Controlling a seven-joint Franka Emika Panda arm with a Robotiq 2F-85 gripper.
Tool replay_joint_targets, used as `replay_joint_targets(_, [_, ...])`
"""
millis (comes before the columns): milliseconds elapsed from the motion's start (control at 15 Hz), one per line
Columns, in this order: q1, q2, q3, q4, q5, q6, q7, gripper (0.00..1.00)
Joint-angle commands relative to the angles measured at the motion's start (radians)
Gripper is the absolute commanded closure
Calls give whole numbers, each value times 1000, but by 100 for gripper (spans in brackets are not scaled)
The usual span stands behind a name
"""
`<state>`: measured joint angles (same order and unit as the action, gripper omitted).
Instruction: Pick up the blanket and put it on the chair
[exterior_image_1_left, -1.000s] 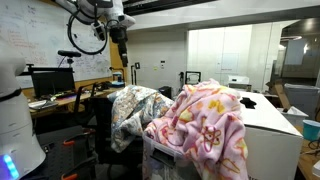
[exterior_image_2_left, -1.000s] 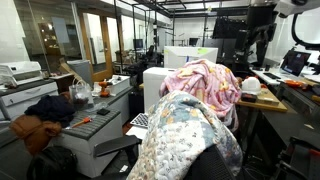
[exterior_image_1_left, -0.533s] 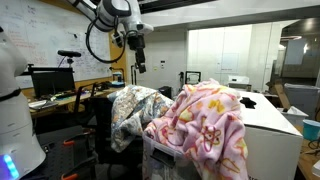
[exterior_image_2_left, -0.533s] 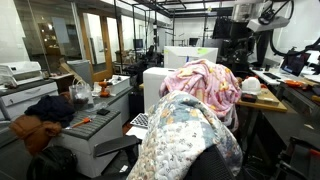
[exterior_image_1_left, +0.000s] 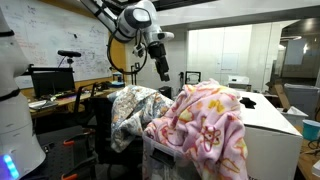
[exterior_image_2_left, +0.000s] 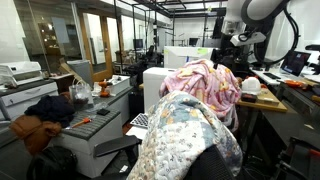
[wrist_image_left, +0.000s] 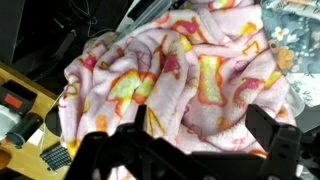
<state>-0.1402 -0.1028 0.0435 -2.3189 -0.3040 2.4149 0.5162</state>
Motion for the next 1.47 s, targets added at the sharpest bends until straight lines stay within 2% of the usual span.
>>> replay_joint_targets(0, [3,121,-50,83,-38,110,22,0])
replay_joint_targets(400, [32,276,-159,194,-137,257,29,0])
replay_joint_targets(867, [69,446,-257,276,-82,370,-21,0])
replay_joint_targets(933, [77,459,-267,274,-77,390,-29,25])
replay_joint_targets(1067, [89,472,-279,265,-59,417,-53,34])
replay_joint_targets(1400, [80,457,-266,240,42,414,-149,73])
